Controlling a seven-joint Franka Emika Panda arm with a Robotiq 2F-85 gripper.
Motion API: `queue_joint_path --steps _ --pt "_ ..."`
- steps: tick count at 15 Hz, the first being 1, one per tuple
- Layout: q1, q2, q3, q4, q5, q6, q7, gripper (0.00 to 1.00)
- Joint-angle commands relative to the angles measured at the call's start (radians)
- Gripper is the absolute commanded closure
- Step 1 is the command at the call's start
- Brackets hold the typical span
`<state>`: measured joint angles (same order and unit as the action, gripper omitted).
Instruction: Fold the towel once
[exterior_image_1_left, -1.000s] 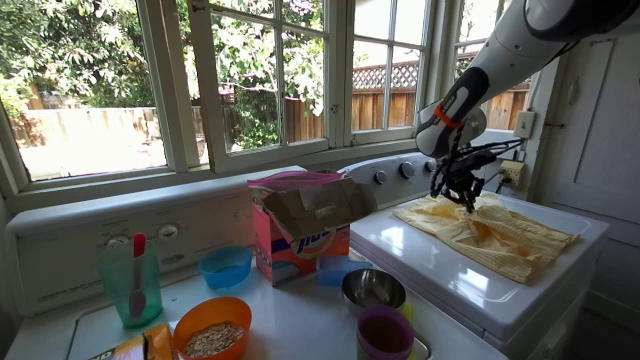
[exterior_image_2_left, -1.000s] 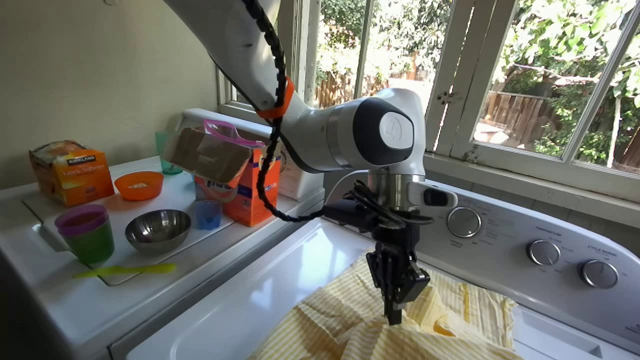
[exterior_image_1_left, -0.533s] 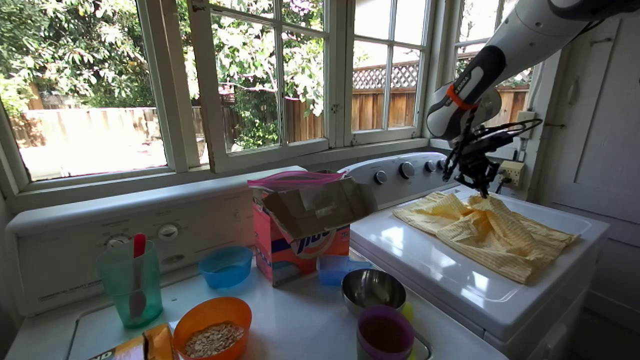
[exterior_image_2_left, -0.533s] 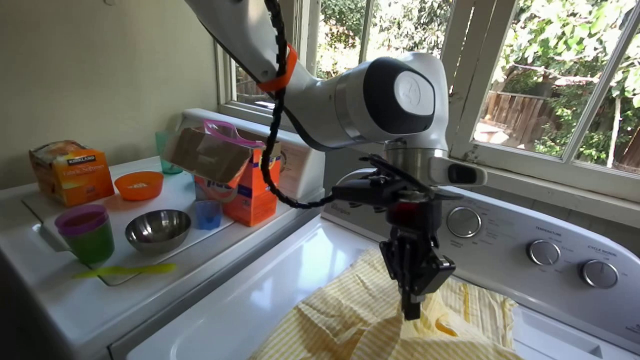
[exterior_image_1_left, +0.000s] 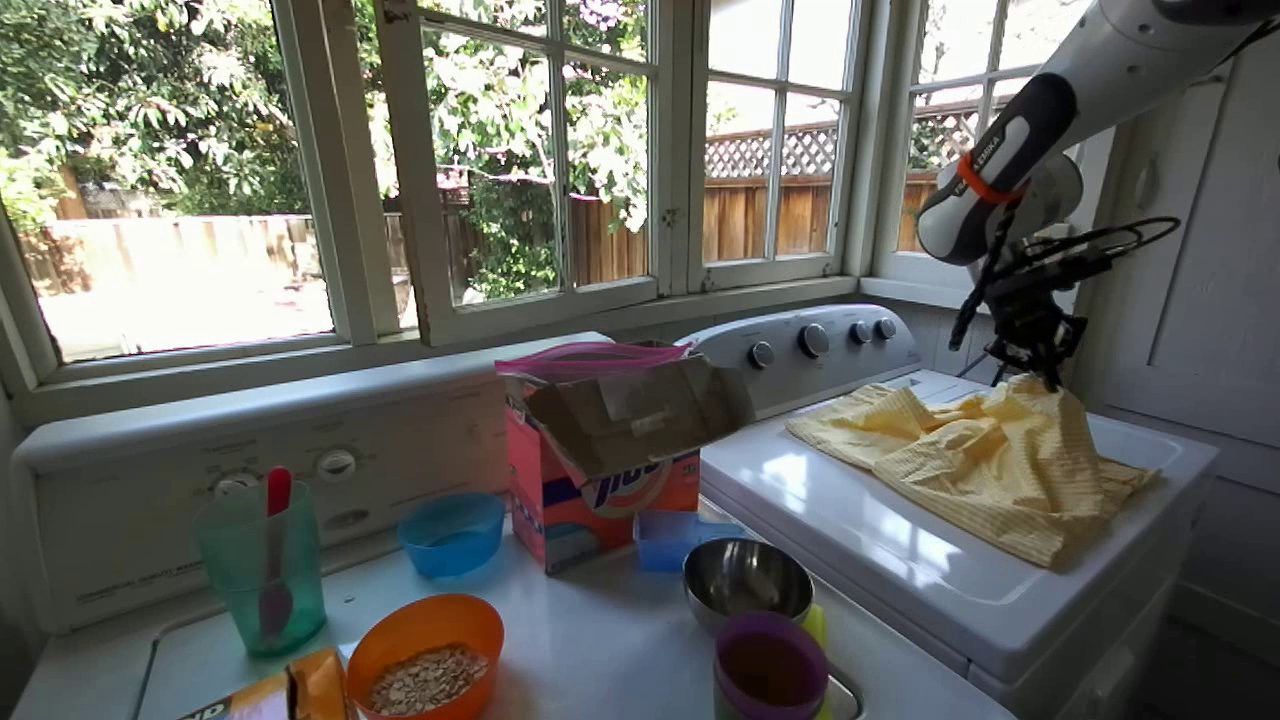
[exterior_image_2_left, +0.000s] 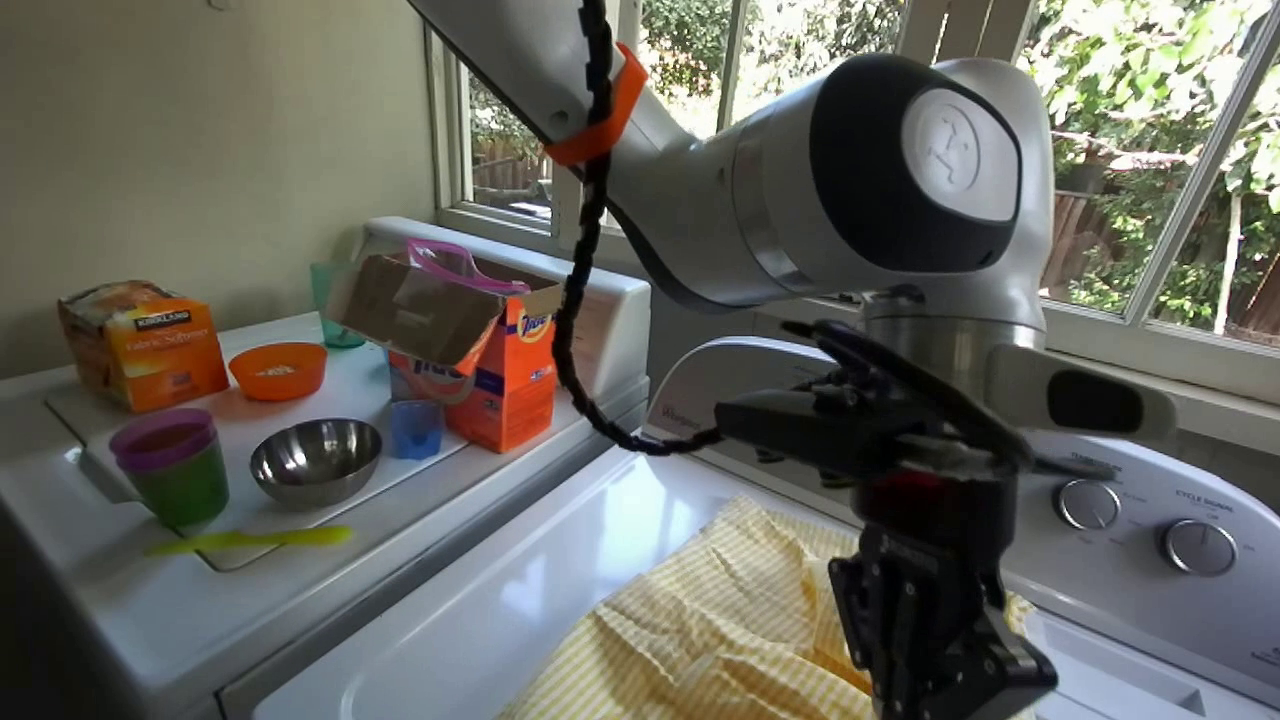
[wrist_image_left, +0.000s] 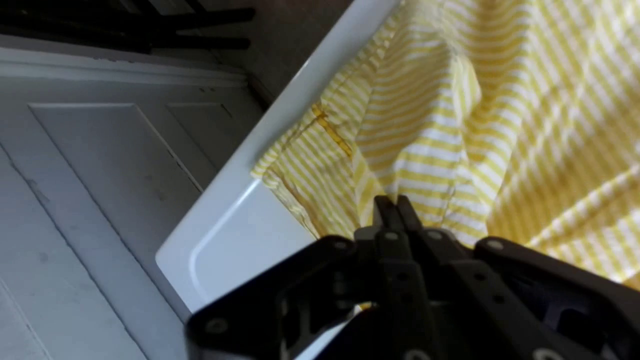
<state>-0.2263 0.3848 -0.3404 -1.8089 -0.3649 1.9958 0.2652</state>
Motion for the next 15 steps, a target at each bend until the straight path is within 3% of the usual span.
queue_joint_path --steps 1,15 --pt "-0.034 0.001 -0.007 -0.039 0.013 -0.017 0.007 1.00" --pt "-0.084 0.090 -0.071 0.005 0.021 -0.036 0.216 0.98"
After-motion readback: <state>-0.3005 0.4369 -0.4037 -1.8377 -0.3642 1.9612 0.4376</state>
